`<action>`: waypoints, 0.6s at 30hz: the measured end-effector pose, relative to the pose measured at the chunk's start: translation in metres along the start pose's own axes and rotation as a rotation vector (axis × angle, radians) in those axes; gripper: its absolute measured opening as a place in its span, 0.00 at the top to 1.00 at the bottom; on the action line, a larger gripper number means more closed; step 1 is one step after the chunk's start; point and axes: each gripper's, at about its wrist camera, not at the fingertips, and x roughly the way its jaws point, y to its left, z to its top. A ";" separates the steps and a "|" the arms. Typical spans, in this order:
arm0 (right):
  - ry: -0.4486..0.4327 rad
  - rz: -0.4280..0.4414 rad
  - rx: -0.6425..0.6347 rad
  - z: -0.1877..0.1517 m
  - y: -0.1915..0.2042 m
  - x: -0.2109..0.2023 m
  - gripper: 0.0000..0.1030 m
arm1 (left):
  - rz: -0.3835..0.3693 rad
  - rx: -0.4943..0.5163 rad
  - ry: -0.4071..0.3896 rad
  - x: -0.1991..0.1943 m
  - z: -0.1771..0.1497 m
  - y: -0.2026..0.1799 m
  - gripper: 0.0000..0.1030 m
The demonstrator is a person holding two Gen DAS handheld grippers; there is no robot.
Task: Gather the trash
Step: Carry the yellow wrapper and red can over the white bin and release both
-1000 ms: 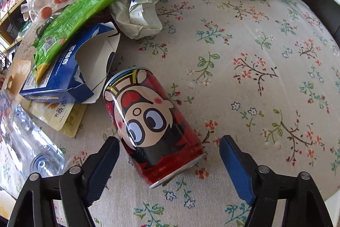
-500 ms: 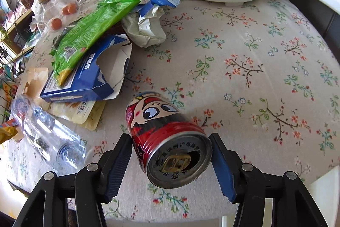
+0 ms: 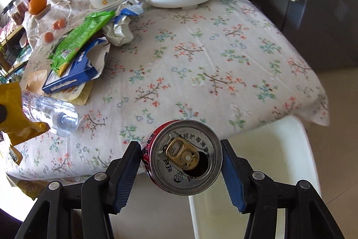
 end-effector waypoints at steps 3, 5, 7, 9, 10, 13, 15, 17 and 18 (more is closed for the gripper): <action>0.002 -0.036 0.039 -0.017 -0.024 -0.010 0.41 | -0.057 0.034 0.029 0.022 -0.001 -0.031 1.00; 0.008 -0.068 0.066 -0.030 -0.041 -0.016 0.41 | -0.098 0.056 0.047 0.037 -0.003 -0.053 1.00; 0.012 -0.100 0.093 -0.042 -0.059 -0.021 0.41 | -0.132 0.082 0.067 0.053 -0.006 -0.074 1.00; 0.016 -0.118 0.128 -0.053 -0.078 -0.026 0.41 | -0.165 0.103 0.088 0.070 -0.009 -0.093 1.00; 0.017 -0.127 0.146 -0.058 -0.087 -0.029 0.41 | -0.180 0.112 0.097 0.079 -0.011 -0.102 1.00; 0.022 -0.150 0.193 -0.072 -0.110 -0.034 0.41 | -0.220 0.127 0.123 0.102 -0.017 -0.123 1.00; 0.025 -0.158 0.218 -0.081 -0.121 -0.037 0.41 | -0.240 0.134 0.136 0.117 -0.021 -0.134 1.00; 0.029 -0.167 0.237 -0.087 -0.131 -0.039 0.41 | -0.254 0.140 0.143 0.130 -0.025 -0.142 1.00; 0.031 -0.170 0.245 -0.089 -0.135 -0.039 0.41 | -0.257 0.143 0.149 0.137 -0.027 -0.145 1.00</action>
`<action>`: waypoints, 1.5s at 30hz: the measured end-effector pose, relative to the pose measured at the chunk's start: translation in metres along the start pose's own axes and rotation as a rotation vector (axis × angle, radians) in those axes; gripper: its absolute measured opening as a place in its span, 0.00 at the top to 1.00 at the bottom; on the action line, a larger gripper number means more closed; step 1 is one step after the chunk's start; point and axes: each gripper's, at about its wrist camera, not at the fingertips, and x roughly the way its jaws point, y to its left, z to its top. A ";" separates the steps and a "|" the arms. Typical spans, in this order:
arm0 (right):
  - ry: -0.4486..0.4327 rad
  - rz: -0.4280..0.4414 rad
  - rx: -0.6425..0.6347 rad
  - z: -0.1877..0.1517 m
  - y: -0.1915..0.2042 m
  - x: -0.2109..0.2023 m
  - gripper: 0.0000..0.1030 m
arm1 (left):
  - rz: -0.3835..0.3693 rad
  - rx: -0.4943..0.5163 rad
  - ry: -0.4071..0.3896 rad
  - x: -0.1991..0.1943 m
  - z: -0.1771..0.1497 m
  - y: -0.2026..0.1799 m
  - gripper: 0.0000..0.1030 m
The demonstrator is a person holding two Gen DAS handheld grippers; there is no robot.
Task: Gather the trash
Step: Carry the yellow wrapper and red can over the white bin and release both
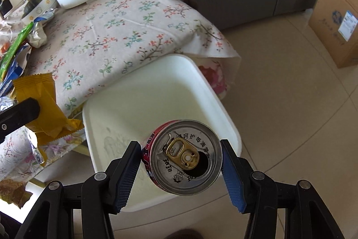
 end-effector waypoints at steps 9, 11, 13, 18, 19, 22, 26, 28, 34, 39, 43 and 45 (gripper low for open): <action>0.028 -0.023 0.030 -0.007 -0.023 0.011 0.41 | -0.066 0.042 -0.011 0.037 0.006 -0.011 1.00; 0.030 -0.027 0.035 -0.007 -0.025 0.012 0.41 | -0.066 0.053 -0.014 0.042 0.006 -0.012 1.00; 0.034 -0.025 0.044 -0.007 -0.029 0.012 0.41 | -0.043 0.068 -0.006 0.048 0.006 -0.012 1.00; 0.041 -0.030 0.052 -0.005 -0.032 0.015 0.40 | 0.092 0.062 0.077 0.066 0.004 0.002 0.72; 0.042 -0.029 0.051 -0.005 -0.032 0.016 0.41 | 0.115 0.051 0.078 0.065 0.003 0.006 0.49; 0.045 -0.034 0.050 -0.004 -0.029 0.018 0.40 | 0.187 0.023 0.054 0.053 0.003 0.018 0.29; 0.053 -0.038 0.043 -0.003 -0.026 0.023 0.40 | 0.268 0.006 0.043 0.035 0.004 0.032 0.22; 0.059 -0.043 0.033 -0.003 -0.022 0.027 0.40 | 0.314 0.015 0.037 0.024 0.003 0.038 0.20; 0.085 -0.043 0.000 0.001 -0.007 0.046 0.40 | 0.394 0.030 0.012 -0.016 -0.003 0.055 0.16; 0.137 -0.084 -0.066 0.002 0.012 0.076 0.40 | 0.442 0.036 -0.024 -0.054 -0.008 0.066 0.14; 0.172 -0.121 -0.112 0.005 0.025 0.097 0.40 | 0.477 0.043 -0.050 -0.083 -0.013 0.080 0.14; 0.184 -0.131 -0.118 0.007 0.029 0.105 0.40 | 0.496 0.049 -0.057 -0.097 -0.017 0.088 0.14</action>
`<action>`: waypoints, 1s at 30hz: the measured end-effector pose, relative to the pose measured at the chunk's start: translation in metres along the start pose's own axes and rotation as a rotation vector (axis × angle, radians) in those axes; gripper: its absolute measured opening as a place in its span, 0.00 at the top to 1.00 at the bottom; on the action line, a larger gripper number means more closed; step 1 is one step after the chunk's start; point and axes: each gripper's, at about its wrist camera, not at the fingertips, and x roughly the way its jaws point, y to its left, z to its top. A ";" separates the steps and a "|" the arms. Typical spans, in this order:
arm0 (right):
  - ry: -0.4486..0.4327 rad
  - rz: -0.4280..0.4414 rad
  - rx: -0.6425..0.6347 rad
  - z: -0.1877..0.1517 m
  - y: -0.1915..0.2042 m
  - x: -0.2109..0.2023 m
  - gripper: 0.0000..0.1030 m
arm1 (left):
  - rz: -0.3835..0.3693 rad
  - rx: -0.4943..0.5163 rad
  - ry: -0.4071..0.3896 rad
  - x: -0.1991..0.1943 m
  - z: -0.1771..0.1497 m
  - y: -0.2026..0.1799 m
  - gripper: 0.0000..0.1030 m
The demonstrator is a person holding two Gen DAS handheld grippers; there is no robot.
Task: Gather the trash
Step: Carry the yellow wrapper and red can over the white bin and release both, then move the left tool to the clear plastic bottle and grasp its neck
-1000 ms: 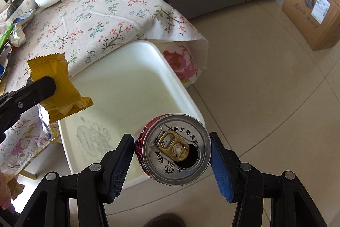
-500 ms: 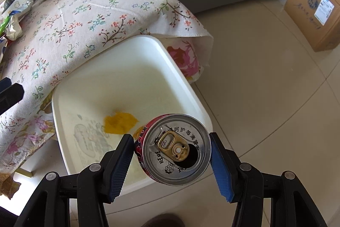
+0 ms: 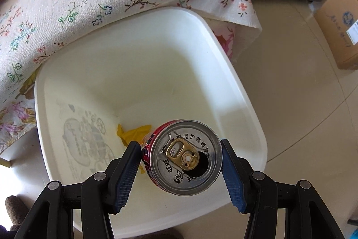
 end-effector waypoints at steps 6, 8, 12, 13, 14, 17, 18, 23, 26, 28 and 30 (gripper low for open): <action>0.038 -0.043 -0.008 0.005 0.004 0.019 0.40 | 0.058 -0.019 -0.007 -0.020 -0.014 0.044 0.13; 0.046 -0.048 -0.008 0.006 0.004 0.023 0.40 | 0.071 -0.037 -0.008 -0.026 -0.018 0.058 0.13; 0.062 -0.058 -0.011 0.008 0.007 0.032 0.40 | 0.092 -0.086 -0.012 -0.037 -0.026 0.085 0.13; 0.066 -0.054 -0.009 0.008 0.007 0.032 0.40 | 0.096 -0.098 -0.011 -0.038 -0.028 0.090 0.13; 0.071 -0.043 -0.005 0.009 0.009 0.032 0.40 | 0.101 -0.109 -0.010 -0.040 -0.029 0.095 0.13; 0.073 0.000 0.021 0.012 0.008 0.027 0.32 | 0.116 -0.140 -0.008 -0.045 -0.031 0.108 0.13; 0.063 0.013 0.037 0.013 0.008 0.021 0.28 | 0.120 -0.154 -0.007 -0.047 -0.032 0.113 0.13; -0.027 0.093 0.059 0.016 0.019 -0.020 0.24 | 0.138 -0.229 0.004 -0.057 -0.033 0.138 0.13; -0.096 0.107 0.027 0.018 0.032 -0.047 0.22 | 0.153 -0.271 0.017 -0.062 -0.036 0.153 0.13; -0.137 0.113 0.004 0.019 0.041 -0.062 0.20 | 0.166 -0.301 0.032 -0.064 -0.037 0.163 0.13; -0.171 0.121 -0.017 0.020 0.050 -0.075 0.19 | 0.182 -0.343 0.045 -0.065 -0.041 0.176 0.13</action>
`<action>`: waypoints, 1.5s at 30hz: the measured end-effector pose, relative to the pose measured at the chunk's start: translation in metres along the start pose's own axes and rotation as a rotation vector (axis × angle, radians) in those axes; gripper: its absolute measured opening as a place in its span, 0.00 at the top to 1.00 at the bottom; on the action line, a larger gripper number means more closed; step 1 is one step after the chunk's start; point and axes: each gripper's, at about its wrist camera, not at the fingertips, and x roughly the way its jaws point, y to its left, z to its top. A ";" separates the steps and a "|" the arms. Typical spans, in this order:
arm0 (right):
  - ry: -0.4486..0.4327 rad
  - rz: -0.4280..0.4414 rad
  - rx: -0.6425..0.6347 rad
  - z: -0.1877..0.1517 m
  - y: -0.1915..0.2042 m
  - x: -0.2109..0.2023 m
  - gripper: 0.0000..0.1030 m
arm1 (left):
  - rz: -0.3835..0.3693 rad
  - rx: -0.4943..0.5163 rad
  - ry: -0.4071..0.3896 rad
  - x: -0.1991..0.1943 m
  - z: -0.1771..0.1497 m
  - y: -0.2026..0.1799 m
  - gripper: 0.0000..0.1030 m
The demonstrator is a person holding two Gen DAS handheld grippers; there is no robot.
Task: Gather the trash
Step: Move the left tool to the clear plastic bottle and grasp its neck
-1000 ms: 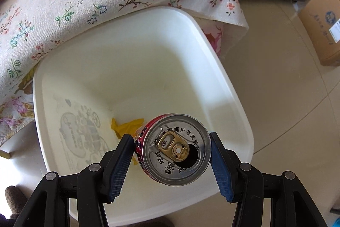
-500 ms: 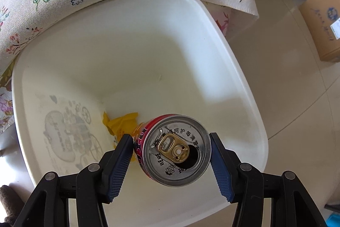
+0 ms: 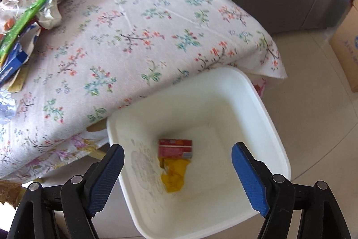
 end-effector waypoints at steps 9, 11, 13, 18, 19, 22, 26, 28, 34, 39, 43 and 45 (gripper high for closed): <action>-0.045 0.019 -0.082 0.011 0.045 -0.006 0.18 | 0.014 -0.224 0.062 0.011 0.002 0.067 0.13; -0.041 0.019 -0.095 0.013 0.053 -0.005 0.18 | 0.015 -0.260 0.071 0.014 0.001 0.078 0.13; -0.038 0.022 -0.105 0.015 0.060 -0.002 0.18 | 0.001 -0.292 0.077 0.018 0.001 0.087 0.13; -0.033 0.028 -0.132 0.020 0.076 0.002 0.18 | -0.074 -0.400 0.080 0.038 0.007 0.111 0.26; -0.032 0.029 -0.137 0.020 0.080 0.003 0.18 | -0.080 -0.425 0.094 0.046 0.008 0.114 0.30; -0.028 0.035 -0.148 0.021 0.088 0.005 0.18 | -0.095 -0.508 0.133 0.067 0.007 0.121 0.31; -0.020 0.042 -0.139 0.023 0.091 0.009 0.18 | -0.119 -0.615 0.134 0.086 0.010 0.131 0.32; -0.013 0.036 -0.144 0.023 0.093 0.012 0.18 | -0.125 -0.661 0.128 0.092 0.011 0.136 0.32; 0.006 0.015 -0.160 0.022 0.092 0.021 0.18 | -0.203 -0.756 0.112 0.100 0.014 0.142 0.49; 0.012 0.015 -0.151 0.021 0.090 0.023 0.18 | -0.191 -0.743 0.094 0.100 0.020 0.141 0.52; 0.008 0.020 -0.149 0.021 0.090 0.020 0.18 | -0.209 -0.682 0.052 0.084 0.027 0.136 1.00; 0.002 0.023 -0.144 0.021 0.090 0.017 0.18 | -0.209 -0.646 0.051 0.080 0.028 0.131 1.00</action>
